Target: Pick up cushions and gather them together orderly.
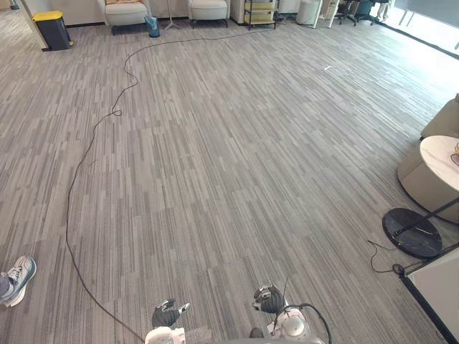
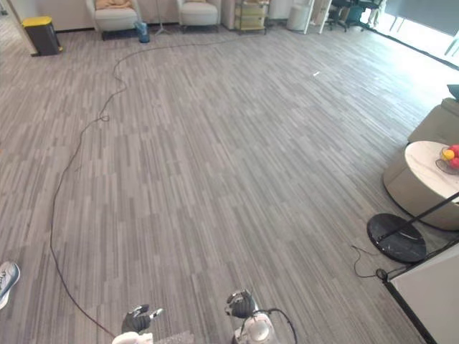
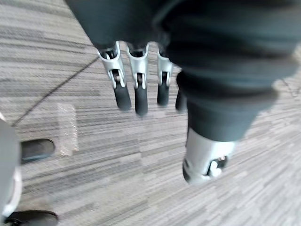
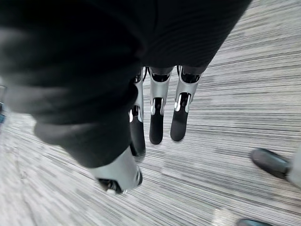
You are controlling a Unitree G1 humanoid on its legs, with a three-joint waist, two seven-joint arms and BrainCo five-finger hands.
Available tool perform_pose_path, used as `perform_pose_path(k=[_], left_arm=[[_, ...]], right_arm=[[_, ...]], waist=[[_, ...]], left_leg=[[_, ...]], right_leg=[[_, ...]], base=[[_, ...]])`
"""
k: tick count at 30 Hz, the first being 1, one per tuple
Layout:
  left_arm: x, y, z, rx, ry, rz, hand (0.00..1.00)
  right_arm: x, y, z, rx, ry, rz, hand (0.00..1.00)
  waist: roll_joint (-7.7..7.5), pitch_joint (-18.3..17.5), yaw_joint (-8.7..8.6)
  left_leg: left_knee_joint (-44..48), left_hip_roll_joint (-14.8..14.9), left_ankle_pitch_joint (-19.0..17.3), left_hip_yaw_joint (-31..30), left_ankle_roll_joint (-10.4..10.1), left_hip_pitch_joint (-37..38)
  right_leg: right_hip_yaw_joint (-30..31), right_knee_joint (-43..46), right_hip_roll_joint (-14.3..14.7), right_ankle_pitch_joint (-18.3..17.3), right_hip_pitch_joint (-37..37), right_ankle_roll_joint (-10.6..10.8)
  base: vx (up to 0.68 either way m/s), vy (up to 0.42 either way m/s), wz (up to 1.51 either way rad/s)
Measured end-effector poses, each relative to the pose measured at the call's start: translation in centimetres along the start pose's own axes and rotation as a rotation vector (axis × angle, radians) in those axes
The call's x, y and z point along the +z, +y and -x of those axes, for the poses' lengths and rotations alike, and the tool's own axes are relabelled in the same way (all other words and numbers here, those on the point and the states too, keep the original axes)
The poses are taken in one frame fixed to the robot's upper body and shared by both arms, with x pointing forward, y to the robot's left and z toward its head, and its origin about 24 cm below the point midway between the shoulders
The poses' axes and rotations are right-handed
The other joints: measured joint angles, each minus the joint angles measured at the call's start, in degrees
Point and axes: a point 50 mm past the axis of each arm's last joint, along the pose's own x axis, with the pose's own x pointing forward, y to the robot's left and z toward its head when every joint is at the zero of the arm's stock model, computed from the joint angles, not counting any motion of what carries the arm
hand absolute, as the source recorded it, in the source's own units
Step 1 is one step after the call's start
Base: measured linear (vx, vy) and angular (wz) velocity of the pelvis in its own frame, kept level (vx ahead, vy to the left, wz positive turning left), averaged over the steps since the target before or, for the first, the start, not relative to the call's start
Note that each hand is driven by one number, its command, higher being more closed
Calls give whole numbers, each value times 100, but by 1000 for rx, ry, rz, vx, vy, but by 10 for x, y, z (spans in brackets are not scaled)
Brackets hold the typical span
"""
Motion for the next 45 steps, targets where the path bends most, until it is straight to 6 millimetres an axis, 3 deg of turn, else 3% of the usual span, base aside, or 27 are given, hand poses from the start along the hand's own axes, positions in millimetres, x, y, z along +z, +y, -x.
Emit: perform_pose_path(k=[8, 15, 38, 40, 41, 43, 45], left_arm=[[-1, 0, -4, -19, 22, -22, 0], [-2, 2, -7, -16, 57, -26, 0], [6, -2, -12, -64, 44, -69, 0], [13, 0, -14, -66, 26, -65, 0], [17, 1, -15, -56, 12, -43, 0], [23, 0, -15, -43, -6, 7, 0], [29, 0, -16, -37, -27, 40, 0]], right_arm=[[-23, -25, -1, -121, 127, -257, 0], [-32, -34, -1, -198, 191, -477, 0], [-39, -48, -1, -263, 236, -561, 0], [-38, -49, -1, -269, 232, -563, 0], [-37, -50, -2, -274, 229, -569, 0], [-37, -53, -1, -293, 225, -605, 0], [-36, -56, -2, -306, 213, -622, 0]], waist=[[-15, 24, 14], [-60, 50, 68], [-12, 191, 133], [-58, 291, 135], [-28, 352, 165], [66, 431, 242], [91, 548, 265]], left_leg=[[-123, -121, 65, -331, 84, -66], [-94, -196, 66, -554, 86, -108], [-6, -286, 128, -1073, 212, -437], [812, -213, -280, -1152, 218, -812], [1644, -73, -673, -1156, 190, -1153], [3033, 250, -1092, -1092, 115, -1693], [4170, 543, -1112, -922, 71, -2183]], right_leg=[[-325, -11, -137, -70, 11, 95], [-576, -149, -206, -71, 155, 107], [-921, -50, -291, -180, 3, 142], [-960, 82, -328, -271, 8, 99], [-955, 194, -314, -351, 5, 49], [-952, 440, -196, -540, 5, 44], [-964, 615, -150, -785, 45, -17]], base=[[-30, 15, 22], [12, 6, 19], [-45, -13, 11], [27, -22, 33], [10, -28, 19], [-11, -15, 2], [-23, 19, 3]])
